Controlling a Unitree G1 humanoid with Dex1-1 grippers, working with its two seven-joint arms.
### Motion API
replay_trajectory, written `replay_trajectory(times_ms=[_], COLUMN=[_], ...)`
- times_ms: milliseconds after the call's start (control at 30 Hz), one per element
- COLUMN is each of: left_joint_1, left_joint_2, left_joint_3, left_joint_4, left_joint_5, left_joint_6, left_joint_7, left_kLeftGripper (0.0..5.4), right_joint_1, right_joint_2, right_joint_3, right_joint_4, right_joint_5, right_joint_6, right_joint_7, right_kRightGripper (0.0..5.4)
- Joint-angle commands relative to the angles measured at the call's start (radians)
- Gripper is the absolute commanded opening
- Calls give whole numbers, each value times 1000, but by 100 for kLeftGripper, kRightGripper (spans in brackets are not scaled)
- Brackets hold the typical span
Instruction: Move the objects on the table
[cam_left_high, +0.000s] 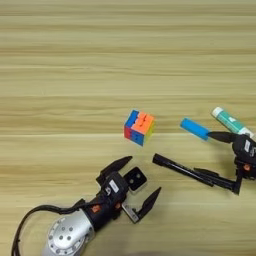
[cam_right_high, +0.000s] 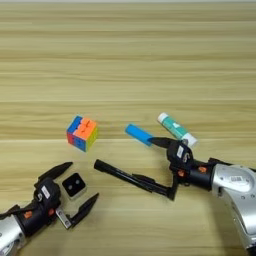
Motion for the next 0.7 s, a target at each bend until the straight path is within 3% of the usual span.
replay_trajectory(times_ms=[33, 200, 500, 700], left_joint_1=[-8, -10, -15, 7], left_joint_2=[-3, -8, -16, 9], left_joint_3=[5, 14, 32, 31], left_joint_4=[17, 19, 23, -2], left_joint_5=[13, 0, 2, 12], left_joint_6=[64, 109, 150, 174], left_joint_7=[12, 14, 18, 5], left_kLeftGripper=[540, 540, 449, 378], right_joint_1=[-9, -12, -20, -20], right_joint_2=[-8, -9, -8, -7], right_joint_3=[-12, -12, -14, -13], right_joint_4=[-15, -15, -11, -12], right_joint_5=[10, 10, 7, 6], right_joint_6=[4, 4, 6, 6], right_joint_7=[1, 0, -4, -6], right_kRightGripper=[537, 537, 540, 540])
